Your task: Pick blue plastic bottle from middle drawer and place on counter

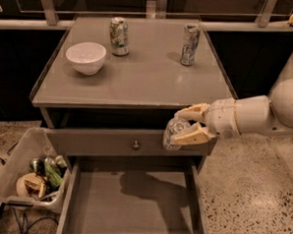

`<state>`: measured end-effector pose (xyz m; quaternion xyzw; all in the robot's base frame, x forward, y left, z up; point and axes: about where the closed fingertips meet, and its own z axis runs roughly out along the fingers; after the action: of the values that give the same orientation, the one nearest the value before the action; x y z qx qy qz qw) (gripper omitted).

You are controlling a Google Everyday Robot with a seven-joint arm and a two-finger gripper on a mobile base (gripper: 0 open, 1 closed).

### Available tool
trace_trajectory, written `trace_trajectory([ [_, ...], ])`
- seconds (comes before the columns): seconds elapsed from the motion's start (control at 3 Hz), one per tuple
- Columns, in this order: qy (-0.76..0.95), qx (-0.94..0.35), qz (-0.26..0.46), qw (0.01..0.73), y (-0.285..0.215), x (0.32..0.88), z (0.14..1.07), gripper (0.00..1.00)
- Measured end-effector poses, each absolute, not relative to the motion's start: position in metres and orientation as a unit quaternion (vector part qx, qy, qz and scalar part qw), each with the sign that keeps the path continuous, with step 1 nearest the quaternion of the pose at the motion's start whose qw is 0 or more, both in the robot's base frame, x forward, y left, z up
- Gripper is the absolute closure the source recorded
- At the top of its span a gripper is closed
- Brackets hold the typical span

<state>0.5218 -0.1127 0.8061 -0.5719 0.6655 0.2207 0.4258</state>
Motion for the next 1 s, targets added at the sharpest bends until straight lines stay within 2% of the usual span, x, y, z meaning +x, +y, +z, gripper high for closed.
trace_trajectory([
  [1.0,0.585,-0.643,0.164,0.467,-0.100,0.491,0.963,1.00],
])
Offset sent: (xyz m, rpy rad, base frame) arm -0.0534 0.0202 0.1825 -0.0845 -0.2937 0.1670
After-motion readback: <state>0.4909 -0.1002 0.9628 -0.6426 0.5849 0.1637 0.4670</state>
